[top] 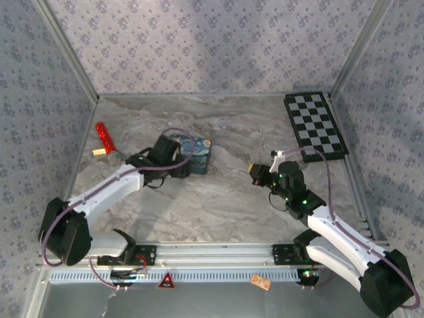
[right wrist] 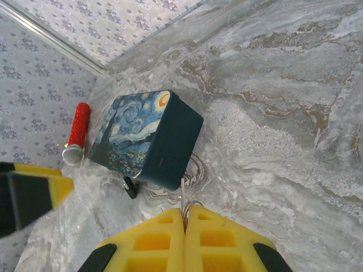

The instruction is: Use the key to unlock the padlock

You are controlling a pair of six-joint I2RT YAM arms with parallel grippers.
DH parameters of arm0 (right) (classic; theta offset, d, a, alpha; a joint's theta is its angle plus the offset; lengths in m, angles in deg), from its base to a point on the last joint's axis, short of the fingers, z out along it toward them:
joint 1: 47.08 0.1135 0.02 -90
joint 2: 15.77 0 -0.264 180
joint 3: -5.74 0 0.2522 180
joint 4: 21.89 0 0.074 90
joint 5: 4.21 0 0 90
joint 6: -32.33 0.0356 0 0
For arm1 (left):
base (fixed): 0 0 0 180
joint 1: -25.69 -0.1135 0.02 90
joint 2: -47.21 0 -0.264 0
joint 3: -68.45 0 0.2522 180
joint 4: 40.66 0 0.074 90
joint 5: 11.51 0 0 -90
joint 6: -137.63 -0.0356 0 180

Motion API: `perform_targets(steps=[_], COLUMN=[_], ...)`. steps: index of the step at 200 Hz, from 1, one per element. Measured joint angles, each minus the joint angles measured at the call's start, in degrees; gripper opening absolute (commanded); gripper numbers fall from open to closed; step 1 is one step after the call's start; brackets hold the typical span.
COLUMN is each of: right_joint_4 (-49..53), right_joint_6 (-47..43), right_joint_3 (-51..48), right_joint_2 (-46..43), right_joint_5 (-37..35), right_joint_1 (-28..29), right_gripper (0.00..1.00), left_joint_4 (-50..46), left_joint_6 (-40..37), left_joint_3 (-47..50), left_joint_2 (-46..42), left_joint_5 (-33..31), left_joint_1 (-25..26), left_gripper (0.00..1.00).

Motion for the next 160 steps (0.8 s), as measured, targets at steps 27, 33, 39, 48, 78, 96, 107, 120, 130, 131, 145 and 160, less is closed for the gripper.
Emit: perform_targets(steps=[27,33,39,48,78,96,107,120,130,131,145,160], right_joint_4=[-0.3,-0.4,-0.5,-0.5,-0.6,-0.8,-0.9,-0.9,-0.9,-0.9,-0.9,-1.0], right_joint_6=[0.0,0.0,0.0,0.0,0.0,0.2,0.3,0.4,0.4,0.4,0.4,0.4], right_joint_3=[0.0,0.0,0.0,0.0,0.0,0.0,0.0,0.0,-0.1,-0.1,-0.3,-0.5], right_joint_2=[1.3,1.4,1.5,1.5,1.5,1.5,1.5,1.4,1.1,1.1,0.6,0.2], right_joint_5=[0.3,0.3,0.3,0.4,0.5,0.5,0.5,0.5,0.5,0.5,0.5,0.5], right_joint_1=[0.1,0.2,0.3,0.3,0.7,0.7,0.7,0.8,0.8,0.8,0.8,0.8], right_gripper=[0.0,0.0,0.0,0.0,0.0,0.0,0.0,0.0,0.0,0.0,0.0,0.0], left_joint_4=[-1.2,-1.1,-1.1,-1.0,0.0,0.5,0.8,1.2,1.6,1.7,2.1,2.1], left_joint_6=[2.0,2.3,2.6,3.0,3.6,3.6,3.7,3.5,3.2,3.3,3.3,3.3], left_joint_3=[0.0,0.0,0.0,0.0,-0.2,-1.4,-2.6,-4.0,-5.0,-5.2,-6.3,-7.2], left_joint_2=[5.8,7.1,8.2,10.0,14.7,17.2,19.1,20.9,22.4,22.6,24.4,26.0], left_joint_5=[-6.8,-7.9,-8.7,-10.4,-15.1,-17.4,-18.7,-20.0,-20.8,-20.9,-21.9,-23.3], left_joint_1=[5.7,6.6,7.2,8.0,9.0,9.0,9.2,9.6,9.8,9.8,10.1,10.1], left_gripper=[0.83,0.84,0.84,0.82,0.73,0.66,0.63,0.59,0.58,0.58,0.57,0.57])
